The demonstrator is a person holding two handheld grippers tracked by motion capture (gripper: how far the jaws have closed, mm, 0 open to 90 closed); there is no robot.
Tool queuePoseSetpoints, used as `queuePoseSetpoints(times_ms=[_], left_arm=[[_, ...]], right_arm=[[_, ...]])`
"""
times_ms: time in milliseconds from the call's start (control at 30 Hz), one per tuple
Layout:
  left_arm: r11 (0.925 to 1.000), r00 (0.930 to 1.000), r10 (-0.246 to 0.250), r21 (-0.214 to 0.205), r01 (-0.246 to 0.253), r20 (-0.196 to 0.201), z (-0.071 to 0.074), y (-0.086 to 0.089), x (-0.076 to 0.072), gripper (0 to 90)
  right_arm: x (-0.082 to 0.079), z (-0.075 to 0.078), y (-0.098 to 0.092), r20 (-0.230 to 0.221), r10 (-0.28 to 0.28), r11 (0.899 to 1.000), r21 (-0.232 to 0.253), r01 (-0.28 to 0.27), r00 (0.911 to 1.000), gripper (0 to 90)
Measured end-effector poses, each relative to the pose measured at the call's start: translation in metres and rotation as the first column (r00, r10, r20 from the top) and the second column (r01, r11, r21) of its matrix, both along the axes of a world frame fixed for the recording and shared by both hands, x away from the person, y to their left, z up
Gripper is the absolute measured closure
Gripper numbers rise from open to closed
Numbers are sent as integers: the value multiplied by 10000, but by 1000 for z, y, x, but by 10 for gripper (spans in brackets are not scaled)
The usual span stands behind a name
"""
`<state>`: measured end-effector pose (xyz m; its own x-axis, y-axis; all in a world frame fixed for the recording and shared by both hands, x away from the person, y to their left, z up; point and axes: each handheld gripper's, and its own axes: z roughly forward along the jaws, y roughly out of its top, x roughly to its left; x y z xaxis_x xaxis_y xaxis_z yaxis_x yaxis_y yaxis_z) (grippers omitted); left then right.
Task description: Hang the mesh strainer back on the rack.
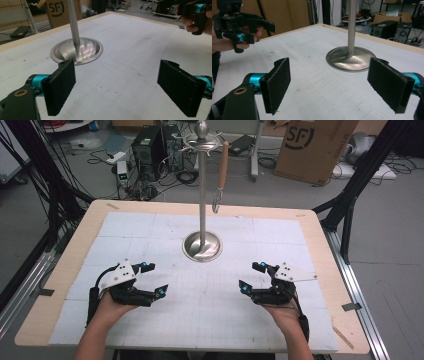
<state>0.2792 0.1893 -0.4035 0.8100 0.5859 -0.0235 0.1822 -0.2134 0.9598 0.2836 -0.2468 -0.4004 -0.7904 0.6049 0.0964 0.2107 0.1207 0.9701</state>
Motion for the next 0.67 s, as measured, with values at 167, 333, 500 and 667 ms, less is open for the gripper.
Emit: queuePoseSetpoints(times_ms=[167, 333, 500, 667], left_arm=[[10000, 10000, -56, 36, 56, 7, 0, 0, -1, 157], [10000, 10000, 3, 66, -3, -26, -1, 0, 0, 157], [10000, 10000, 13, 83, -12, -27, -1, 0, 0, 157], [9999, 10000, 12, 105, -12, -34, -2, 0, 1, 157]], right_arm=[[1, 0, 1, -9, 0, 10000, -37, 0, 10000, 181], [1, -1, 1, -77, 8, 10000, -46, -8, 10000, 182], [2, -1, 2, -21, 27, 10000, -81, -27, 10000, 181], [1, -2, 3, -73, 46, 10000, -53, -46, 10000, 181]])
